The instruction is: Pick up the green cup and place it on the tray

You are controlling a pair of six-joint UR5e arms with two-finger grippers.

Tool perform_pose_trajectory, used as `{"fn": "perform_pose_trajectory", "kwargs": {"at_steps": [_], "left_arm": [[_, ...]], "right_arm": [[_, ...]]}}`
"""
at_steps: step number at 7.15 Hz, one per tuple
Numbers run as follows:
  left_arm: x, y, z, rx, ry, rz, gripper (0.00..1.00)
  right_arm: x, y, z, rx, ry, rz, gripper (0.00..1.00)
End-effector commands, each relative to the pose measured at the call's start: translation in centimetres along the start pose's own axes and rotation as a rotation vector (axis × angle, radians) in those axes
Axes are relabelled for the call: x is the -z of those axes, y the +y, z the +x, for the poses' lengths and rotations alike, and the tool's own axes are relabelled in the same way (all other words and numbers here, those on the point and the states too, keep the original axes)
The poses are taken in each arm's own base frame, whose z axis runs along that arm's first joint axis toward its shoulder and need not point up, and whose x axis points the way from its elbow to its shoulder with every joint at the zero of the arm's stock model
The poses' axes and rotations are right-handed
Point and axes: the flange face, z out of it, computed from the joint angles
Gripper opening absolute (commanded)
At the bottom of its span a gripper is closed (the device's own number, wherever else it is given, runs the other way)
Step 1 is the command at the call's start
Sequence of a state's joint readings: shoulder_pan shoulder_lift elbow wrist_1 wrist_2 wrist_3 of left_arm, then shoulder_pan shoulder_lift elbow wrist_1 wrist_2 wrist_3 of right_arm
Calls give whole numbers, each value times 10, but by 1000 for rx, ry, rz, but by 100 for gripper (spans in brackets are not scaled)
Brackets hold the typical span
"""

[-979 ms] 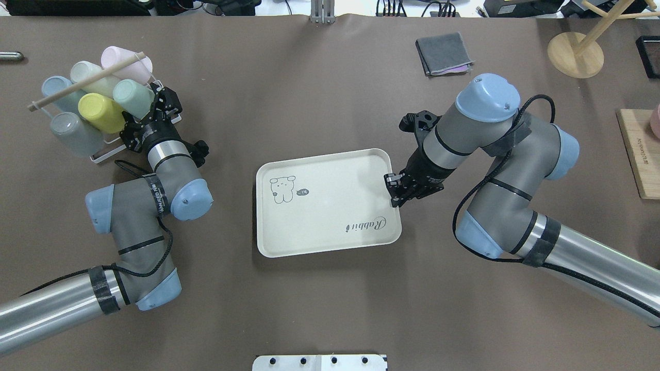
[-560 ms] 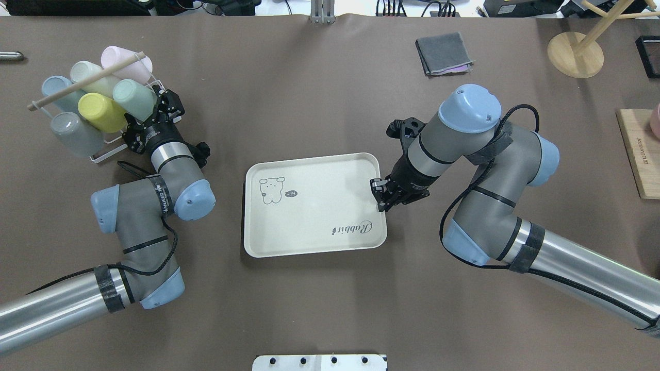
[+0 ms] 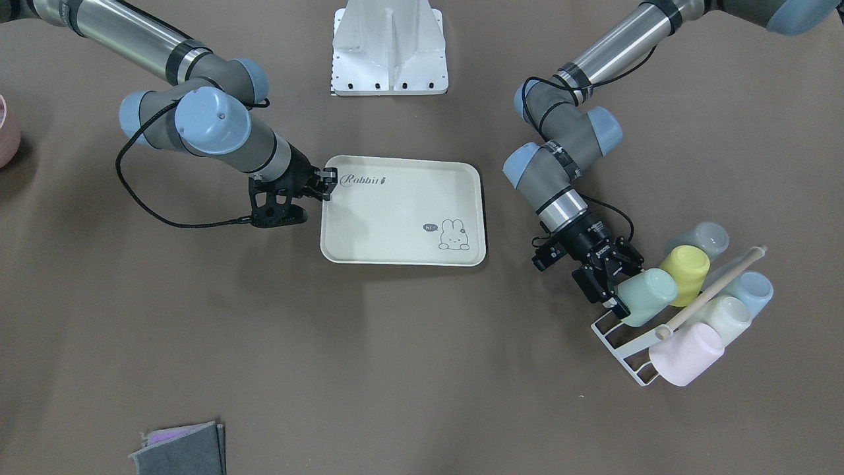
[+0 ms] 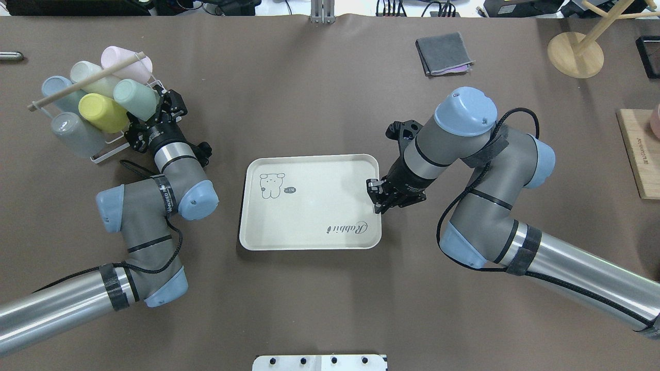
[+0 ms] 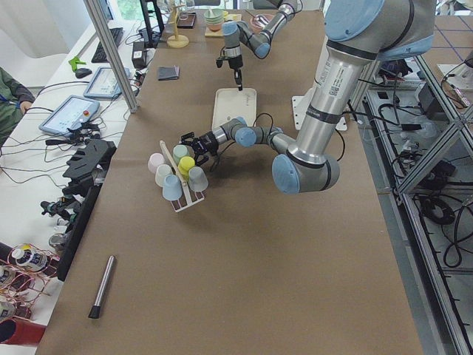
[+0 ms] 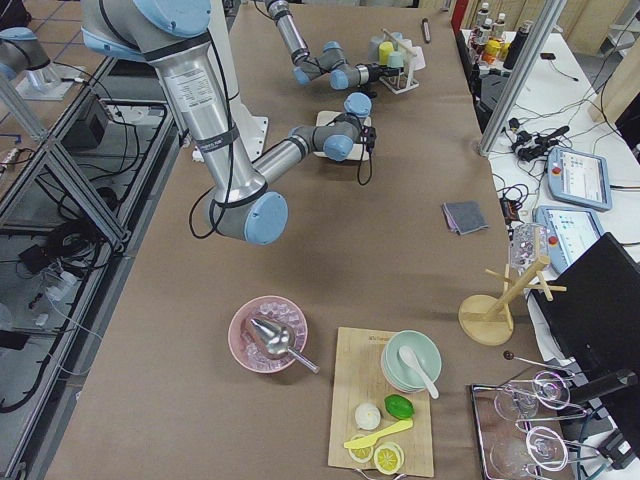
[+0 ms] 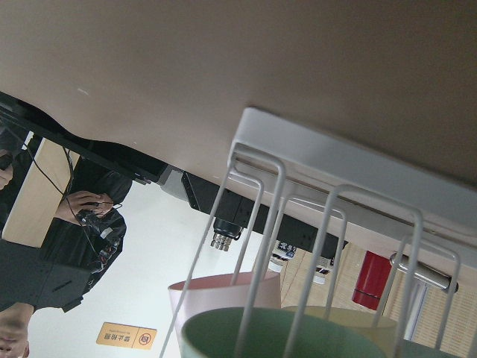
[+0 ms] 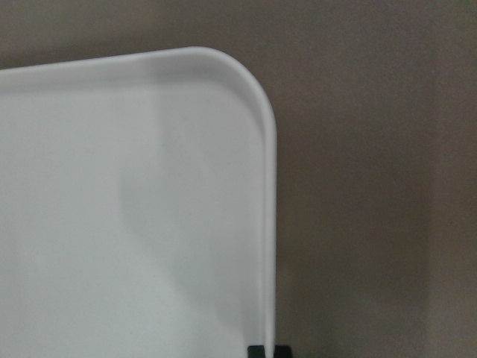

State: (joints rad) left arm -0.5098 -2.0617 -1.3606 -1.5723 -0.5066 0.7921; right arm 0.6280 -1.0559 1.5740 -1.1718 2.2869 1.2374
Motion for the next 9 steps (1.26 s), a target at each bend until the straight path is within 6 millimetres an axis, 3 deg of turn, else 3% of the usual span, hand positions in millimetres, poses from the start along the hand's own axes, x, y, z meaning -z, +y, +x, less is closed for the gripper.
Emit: {"fn": "perform_pose_trajectory", "kwargs": {"at_steps": [1,2,3,4,5,8,9], "left_arm": [[0,-1,1,-5,1,-1,64],[0,-1,0,-4,0,0,47],[1,1,-2,-1,-1,0,40],[2,3,-4,-1,-2,2,38],[2,4,-4,-3,-3,2,38],[6,17,-9,-12,-13,7,38],[7,21,-11,-20,-16,7,38]], "right_arm": [[-8,8,-5,16,3,-2,0],[-10,10,-6,19,3,-5,0],[-9,10,-6,17,2,-3,58],[-5,10,-4,11,1,1,74],[9,-3,11,-11,11,26,93],[75,-62,135,-66,113,122,93],[103,-83,165,-97,185,125,93]]}}
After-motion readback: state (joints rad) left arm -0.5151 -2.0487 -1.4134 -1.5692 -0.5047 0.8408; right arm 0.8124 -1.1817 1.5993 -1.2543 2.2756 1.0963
